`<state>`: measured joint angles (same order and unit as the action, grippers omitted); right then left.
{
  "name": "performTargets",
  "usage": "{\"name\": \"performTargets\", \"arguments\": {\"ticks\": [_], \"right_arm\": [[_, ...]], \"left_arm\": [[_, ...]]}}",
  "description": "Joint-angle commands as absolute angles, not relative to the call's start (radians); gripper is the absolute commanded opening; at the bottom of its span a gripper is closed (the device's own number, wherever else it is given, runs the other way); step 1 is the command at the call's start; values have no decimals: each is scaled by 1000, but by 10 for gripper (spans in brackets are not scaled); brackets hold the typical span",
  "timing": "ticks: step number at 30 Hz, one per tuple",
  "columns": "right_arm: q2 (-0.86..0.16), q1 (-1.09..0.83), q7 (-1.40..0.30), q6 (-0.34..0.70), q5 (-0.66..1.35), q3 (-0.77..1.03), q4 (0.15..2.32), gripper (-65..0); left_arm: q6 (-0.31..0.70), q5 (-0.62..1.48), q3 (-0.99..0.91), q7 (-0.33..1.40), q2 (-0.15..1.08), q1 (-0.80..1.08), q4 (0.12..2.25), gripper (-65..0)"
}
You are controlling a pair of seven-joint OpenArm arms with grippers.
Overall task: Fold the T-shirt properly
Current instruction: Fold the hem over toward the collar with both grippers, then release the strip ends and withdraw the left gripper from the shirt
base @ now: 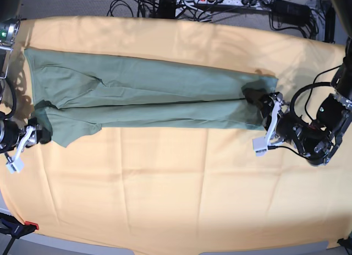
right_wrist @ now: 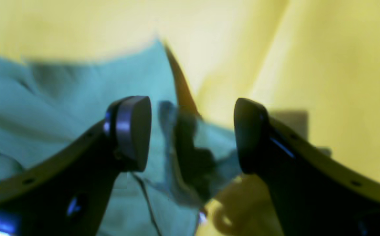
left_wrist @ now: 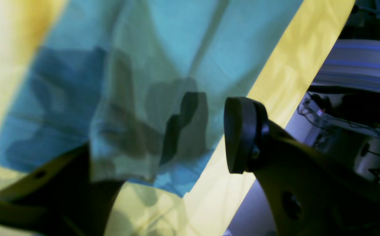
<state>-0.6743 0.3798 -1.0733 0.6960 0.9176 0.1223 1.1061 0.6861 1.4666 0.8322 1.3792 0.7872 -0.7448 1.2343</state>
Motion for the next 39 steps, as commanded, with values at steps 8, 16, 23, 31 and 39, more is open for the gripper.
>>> {"name": "performTargets", "arguments": {"ticks": [8,16,23,31,39], "right_arm": [[-609,400,-962,698,792,131,1121,-233],[-551,390,-849,665,582,131,1053,-233],[-547,398,-962,698,846,131,1027,-380],[-579,425,-1124,698,1118,131,1028,-650],[-602,412,-1285,698,1289,131,1058,-650]], "left_arm": [[687,1347,821,1170,834,-746,1242,-293],[669,1343,821,1171,838,-745,1242,-293],[669,1343,821,1166,836,-746,1242,-293],[669,1343,821,1166,851,-745,1242,-293],[669,1343,821,1166,850,-746,1242,-293]]}}
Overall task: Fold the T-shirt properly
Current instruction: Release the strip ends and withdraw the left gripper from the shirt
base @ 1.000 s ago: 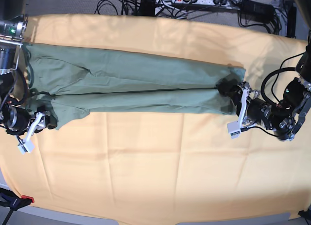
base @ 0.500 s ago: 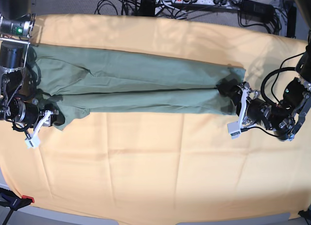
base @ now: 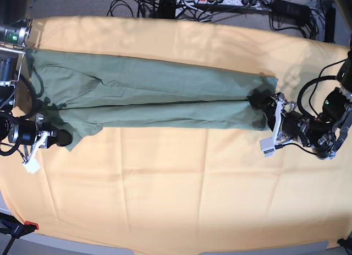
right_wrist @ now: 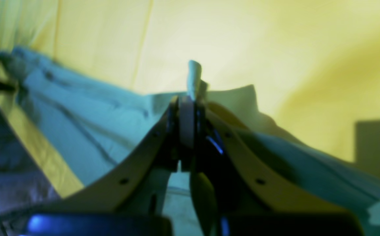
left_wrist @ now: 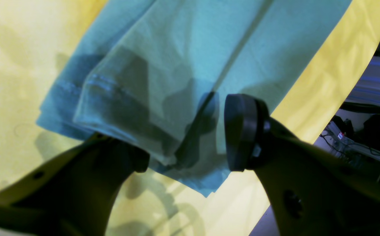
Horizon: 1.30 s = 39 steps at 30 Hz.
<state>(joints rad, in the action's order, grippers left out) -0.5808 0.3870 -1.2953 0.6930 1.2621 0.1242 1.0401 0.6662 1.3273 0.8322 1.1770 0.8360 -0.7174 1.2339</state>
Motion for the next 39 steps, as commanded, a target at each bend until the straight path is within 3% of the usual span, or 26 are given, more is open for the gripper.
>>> {"name": "performTargets", "arguments": {"ticks": [1,14,37,39], "right_arm": [[-605,400,-1283,698,1291,131,1078,-650],[-677,142,-1254,698,1309,131,1457,-650],[-774,77,-1396,698,1313,131,1479,-650],[-791,76,-1396,698,1338,131,1479,-555]], "left_arm": [[669,1342,821,1167,851,-746,1242,-293],[669,1320,754,1166,850,-746,1242,-294],[654,1343,516,1166,851,-746,1242,-294],[654,1344,516,1166,851,-746,1242,-294]]}}
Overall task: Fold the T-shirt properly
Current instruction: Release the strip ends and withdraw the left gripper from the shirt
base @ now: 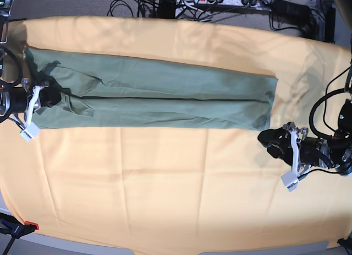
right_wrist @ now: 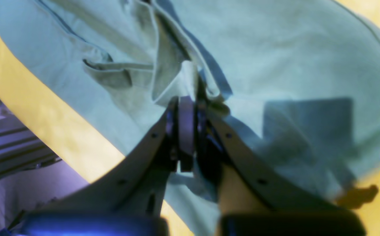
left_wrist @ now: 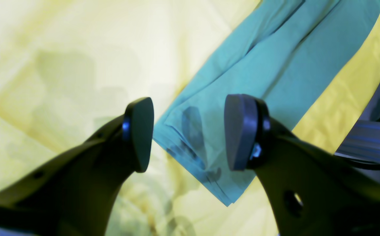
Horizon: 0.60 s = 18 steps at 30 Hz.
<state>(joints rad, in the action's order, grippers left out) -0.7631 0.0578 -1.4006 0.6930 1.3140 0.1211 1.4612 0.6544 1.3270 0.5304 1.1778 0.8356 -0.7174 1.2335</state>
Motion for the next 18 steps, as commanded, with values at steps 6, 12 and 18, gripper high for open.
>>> {"name": "performTargets", "arguments": {"ticks": [6,12,18], "right_arm": [[-855,77,-1396,698,1484,131,1480,-348],[-913,78,-1396,698,1484,131,1493,-364],[-850,96,-1243,698,1290,131,1490,-650]], "left_arm": [[654,1343,516,1166,868,-751,1242,-294],[654,1343,501,1158,921,-765,1242,-294],[629,1342,348,1160,945,-744,1242,-294]]}}
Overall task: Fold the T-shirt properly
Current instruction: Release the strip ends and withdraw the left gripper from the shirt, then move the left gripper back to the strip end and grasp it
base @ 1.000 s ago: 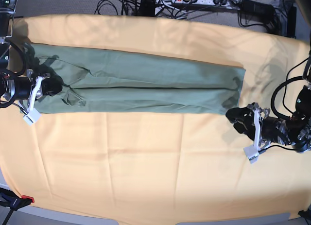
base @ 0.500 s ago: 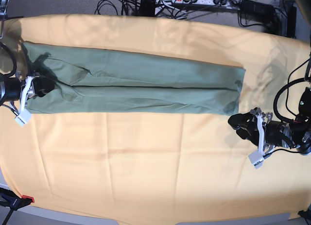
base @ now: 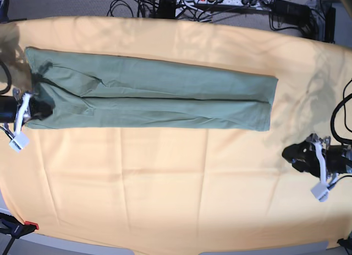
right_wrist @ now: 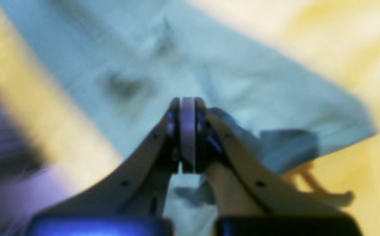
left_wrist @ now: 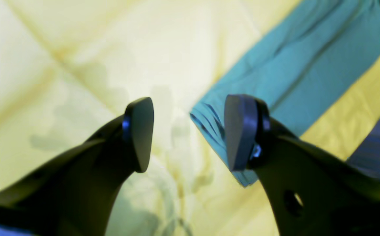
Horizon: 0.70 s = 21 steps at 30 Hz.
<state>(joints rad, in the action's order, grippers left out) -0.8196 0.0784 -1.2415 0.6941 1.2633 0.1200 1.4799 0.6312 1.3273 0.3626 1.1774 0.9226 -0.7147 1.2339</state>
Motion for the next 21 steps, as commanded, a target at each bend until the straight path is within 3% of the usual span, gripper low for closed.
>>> {"name": "performTargets", "arguments": {"ticks": [1,5,8,13,17,21], "right_arm": [[-833,96,-1178,698,1202,131,1489,-650],[-765,91,-952,693,869,131,1486,-650],[-727,91,-917,604,736,131,1486,-650],[-734,92,-993,698,971,143,1489,-650],[-733,91,-1129,698,1177,159,1497,-650],[-728,63,-1160,698,1215,159,1497,-650]], "left_arm": [[619,1343,317,1162,948,-742,1242,-294],[594,1343,198,1172,949,-743,1242,-294],[585,1343,145,1185,961,-743,1242,-295],[583,1343,142,1187,1007,-742,1242,-294],[578,1344,142,1204,1057,-742,1242,-294],[556,1342,141,1214,1087,-742,1242,-294]]}}
